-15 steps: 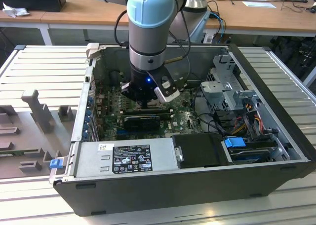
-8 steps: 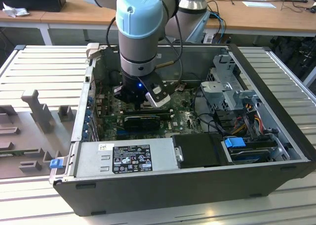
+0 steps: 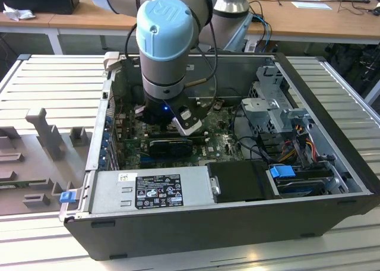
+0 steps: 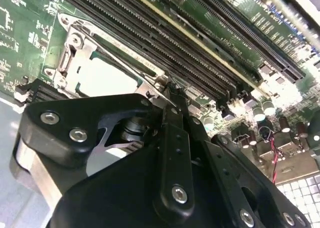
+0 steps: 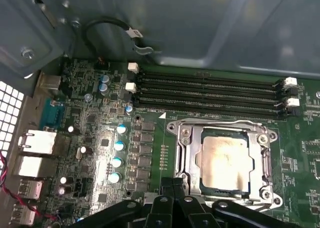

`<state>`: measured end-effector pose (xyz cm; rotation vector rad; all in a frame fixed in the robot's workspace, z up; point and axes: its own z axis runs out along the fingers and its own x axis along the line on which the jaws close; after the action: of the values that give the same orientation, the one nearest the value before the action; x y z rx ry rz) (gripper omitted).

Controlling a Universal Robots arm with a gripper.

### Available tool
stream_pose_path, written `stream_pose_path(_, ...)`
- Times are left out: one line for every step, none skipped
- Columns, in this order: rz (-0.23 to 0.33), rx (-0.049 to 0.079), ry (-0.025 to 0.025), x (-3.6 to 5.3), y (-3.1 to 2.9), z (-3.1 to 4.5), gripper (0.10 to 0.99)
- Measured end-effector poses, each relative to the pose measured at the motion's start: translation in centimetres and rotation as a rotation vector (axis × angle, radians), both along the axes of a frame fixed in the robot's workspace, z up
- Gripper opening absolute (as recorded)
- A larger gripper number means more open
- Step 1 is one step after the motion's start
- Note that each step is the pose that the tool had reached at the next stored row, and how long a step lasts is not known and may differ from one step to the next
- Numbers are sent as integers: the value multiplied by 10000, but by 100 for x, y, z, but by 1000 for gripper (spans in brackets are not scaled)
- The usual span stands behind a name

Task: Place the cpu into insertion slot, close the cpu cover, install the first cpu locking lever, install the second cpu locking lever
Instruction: 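Install the second cpu locking lever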

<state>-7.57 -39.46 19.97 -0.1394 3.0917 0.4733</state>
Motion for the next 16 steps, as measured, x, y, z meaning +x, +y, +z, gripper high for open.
stream_pose_path(0, 13, 0, -1, 0, 6, 106)
stream_pose_path(0, 34, 0, -1, 0, 34, 106)
stream_pose_path(-1, 40, 1, -2, 0, 80, 106)
stream_pose_path(1, 41, 2, 1, 0, 220, 106)
stream_pose_path(0, 41, 5, 4, 0, 281, 106)
stream_pose_path(0, 42, 5, 8, 0, 311, 106)
stream_pose_path(0, 43, 5, 13, 0, 325, 106)
stream_pose_path(0, 42, 6, 21, 0, 336, 106)
stream_pose_path(-2, 44, 7, 48, 1, 342, 106)
stream_pose_path(-3, 44, 17, 83, 1, 342, 106)
stream_pose_path(-2, 43, 33, 139, 0, 343, 106)
stream_pose_path(-1, 43, 52, 220, 1, 343, 106)
stream_pose_path(1, 41, 59, 286, 0, 346, 106)
stream_pose_path(0, 43, 60, 299, 1, 402, 106)
stream_pose_path(-1, 43, 61, 303, 0, 414, 106)
stream_pose_path(-1, 44, 63, 306, -2, 416, 106)
